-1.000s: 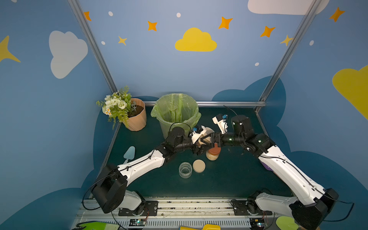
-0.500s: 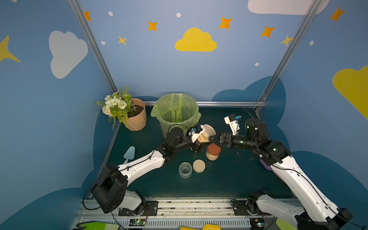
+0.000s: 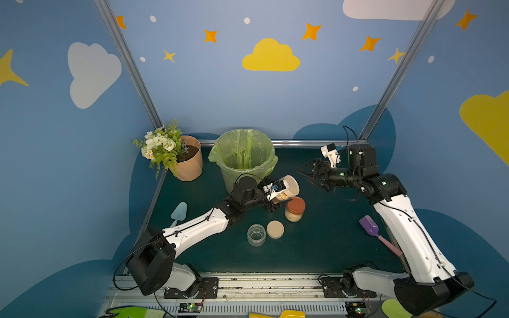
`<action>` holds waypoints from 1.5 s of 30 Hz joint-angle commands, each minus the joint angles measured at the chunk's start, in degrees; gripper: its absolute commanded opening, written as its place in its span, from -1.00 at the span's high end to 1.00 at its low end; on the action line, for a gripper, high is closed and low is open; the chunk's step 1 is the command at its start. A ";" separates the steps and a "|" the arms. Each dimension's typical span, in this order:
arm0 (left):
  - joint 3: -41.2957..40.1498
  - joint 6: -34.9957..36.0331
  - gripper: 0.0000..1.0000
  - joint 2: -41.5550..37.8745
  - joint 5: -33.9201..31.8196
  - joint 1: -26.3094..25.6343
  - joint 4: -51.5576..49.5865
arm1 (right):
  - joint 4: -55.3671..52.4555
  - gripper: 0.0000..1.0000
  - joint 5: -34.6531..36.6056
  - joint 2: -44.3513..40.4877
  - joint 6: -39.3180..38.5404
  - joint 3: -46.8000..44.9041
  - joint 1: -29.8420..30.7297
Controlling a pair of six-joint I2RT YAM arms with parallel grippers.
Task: Empty expired oatmeal from jars
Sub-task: Pick up the jar from the center of the board, then unscrew the lid from the jar.
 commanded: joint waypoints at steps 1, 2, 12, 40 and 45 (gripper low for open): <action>3.14 3.53 0.42 -2.15 -0.51 -0.18 2.10 | -6.18 -0.95 -1.51 2.10 -1.06 2.93 0.63; 3.27 3.90 0.42 -1.98 -0.52 -0.30 1.86 | -7.31 -0.95 -1.09 2.83 -1.68 3.88 0.96; 3.85 6.01 0.42 -1.19 -1.17 -0.66 0.75 | -13.02 -0.95 -0.48 8.20 -5.45 8.65 4.94; 3.84 -4.61 0.52 -0.49 6.55 0.32 4.09 | -16.57 -0.41 -0.27 7.96 -21.38 10.72 11.94; 2.54 -14.68 0.58 0.03 15.42 2.44 10.35 | -22.99 -0.40 -2.96 10.12 -35.26 13.99 14.34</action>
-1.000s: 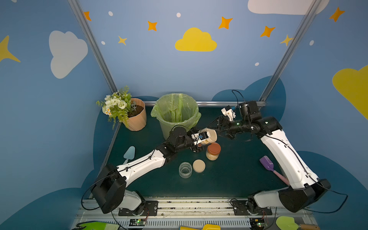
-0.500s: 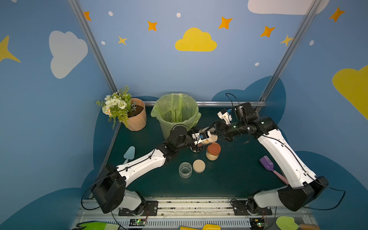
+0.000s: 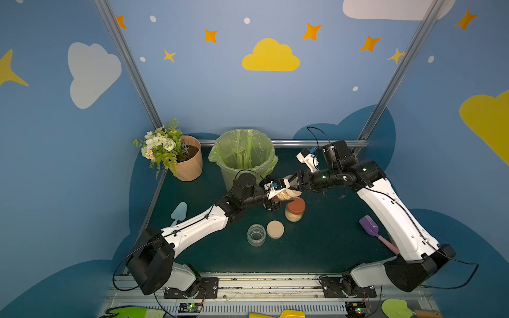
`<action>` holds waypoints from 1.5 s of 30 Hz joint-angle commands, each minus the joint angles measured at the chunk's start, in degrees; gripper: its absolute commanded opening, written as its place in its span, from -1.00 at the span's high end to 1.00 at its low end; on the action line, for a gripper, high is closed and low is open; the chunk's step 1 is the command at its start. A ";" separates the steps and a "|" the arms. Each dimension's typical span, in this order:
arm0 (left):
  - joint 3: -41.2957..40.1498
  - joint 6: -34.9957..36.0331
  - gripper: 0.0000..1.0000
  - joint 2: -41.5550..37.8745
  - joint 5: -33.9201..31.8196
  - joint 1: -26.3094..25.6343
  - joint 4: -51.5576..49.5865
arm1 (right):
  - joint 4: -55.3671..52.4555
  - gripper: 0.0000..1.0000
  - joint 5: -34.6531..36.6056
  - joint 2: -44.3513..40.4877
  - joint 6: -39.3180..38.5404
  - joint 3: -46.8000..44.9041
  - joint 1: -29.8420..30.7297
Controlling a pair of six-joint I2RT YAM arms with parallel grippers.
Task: Empty expired oatmeal from jars
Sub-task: Unscrew the lid from the jar.
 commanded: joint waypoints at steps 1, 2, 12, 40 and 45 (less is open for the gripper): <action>0.46 -12.62 0.58 0.10 8.44 1.29 11.96 | -6.76 -0.39 -6.50 1.29 -15.60 3.16 4.00; 0.35 -14.82 0.58 0.54 9.96 1.67 13.74 | -8.59 -0.37 -4.83 1.90 -19.42 4.41 4.74; 0.11 -26.90 0.64 3.83 16.63 1.97 25.00 | -17.76 -0.46 4.74 7.63 -44.65 12.51 8.96; -1.04 -21.86 0.83 0.86 12.97 1.69 17.94 | -13.85 -0.88 13.57 4.39 -49.08 10.03 7.85; -1.57 -21.75 0.84 0.70 12.12 1.70 17.95 | -11.92 -0.95 13.22 2.09 -48.11 8.86 6.04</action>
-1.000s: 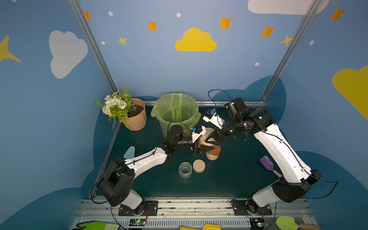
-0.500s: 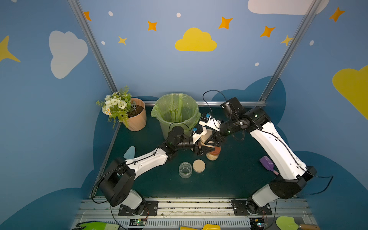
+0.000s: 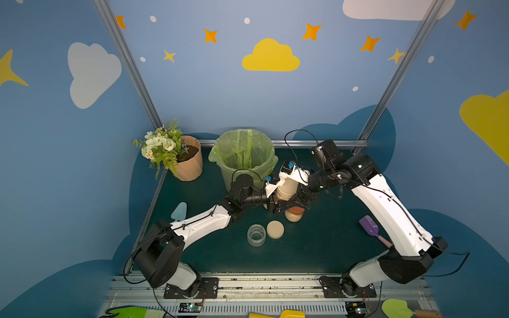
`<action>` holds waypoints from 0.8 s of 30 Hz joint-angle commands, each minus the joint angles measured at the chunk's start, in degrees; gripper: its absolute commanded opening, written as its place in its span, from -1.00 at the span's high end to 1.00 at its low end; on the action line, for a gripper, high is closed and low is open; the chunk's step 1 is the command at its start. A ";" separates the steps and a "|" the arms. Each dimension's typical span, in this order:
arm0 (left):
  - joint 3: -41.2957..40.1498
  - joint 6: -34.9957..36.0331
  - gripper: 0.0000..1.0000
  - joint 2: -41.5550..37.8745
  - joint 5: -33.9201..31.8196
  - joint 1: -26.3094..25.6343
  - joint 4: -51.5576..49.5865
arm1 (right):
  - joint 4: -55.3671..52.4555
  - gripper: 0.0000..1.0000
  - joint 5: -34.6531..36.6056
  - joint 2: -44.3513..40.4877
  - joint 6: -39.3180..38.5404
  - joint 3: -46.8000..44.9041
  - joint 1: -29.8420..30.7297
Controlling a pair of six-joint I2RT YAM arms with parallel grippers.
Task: Empty expired oatmeal from jars
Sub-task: Unscrew the lid from the jar.
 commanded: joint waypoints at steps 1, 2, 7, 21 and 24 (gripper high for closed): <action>0.65 0.14 0.84 -2.65 -1.15 0.24 4.98 | 1.14 -0.95 0.22 -2.59 1.07 -1.45 -1.48; 0.54 0.28 0.84 -2.72 -1.32 0.24 4.99 | 1.50 -0.95 -0.02 -3.07 1.20 -1.81 -1.83; 0.78 1.61 0.84 -3.50 -1.69 0.32 2.91 | 5.22 -0.95 0.51 -6.79 2.70 -4.75 -4.41; 0.57 15.25 0.84 -6.90 -14.19 0.13 -8.12 | 20.01 -0.95 -3.99 -18.08 36.18 -12.95 -11.28; 1.19 19.78 0.84 -7.41 -18.47 -0.11 -11.01 | 20.74 -0.95 -5.50 -17.45 53.41 -13.26 -11.13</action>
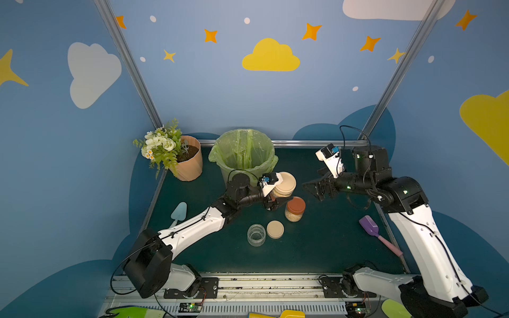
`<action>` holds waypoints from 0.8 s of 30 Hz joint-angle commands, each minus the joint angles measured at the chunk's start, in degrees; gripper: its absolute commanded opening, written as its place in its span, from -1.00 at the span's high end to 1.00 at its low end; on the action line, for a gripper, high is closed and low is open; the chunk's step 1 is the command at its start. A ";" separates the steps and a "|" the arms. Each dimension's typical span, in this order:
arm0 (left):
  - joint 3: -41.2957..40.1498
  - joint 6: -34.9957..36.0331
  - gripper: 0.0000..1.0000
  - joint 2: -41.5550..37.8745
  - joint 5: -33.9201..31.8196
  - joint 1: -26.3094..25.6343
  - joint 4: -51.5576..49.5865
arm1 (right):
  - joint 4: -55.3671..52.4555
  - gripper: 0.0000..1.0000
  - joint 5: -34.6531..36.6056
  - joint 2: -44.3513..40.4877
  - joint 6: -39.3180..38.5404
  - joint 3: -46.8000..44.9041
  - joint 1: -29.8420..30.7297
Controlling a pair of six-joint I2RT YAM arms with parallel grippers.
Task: Empty expired oatmeal from jars
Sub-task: Unscrew the lid from the jar.
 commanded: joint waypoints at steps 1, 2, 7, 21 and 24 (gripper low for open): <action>1.31 7.77 0.85 -2.25 -7.01 -0.24 -2.15 | 3.66 -0.95 -4.08 0.77 24.01 -0.77 0.16; 1.41 8.99 0.85 -2.42 -7.95 -0.33 -2.76 | 3.56 -0.95 -4.49 1.23 26.73 -0.97 0.46; 1.76 15.83 0.86 -2.70 -13.60 -1.23 -4.97 | 1.05 -0.95 -2.36 4.13 38.15 -0.01 1.81; 1.32 23.61 0.86 -2.97 -18.13 -3.27 -5.78 | -3.32 -0.95 -4.07 13.64 46.77 5.68 3.87; 1.41 24.13 0.86 -2.76 -19.04 -3.46 -5.95 | -3.36 -0.95 -4.18 14.99 46.88 6.36 5.16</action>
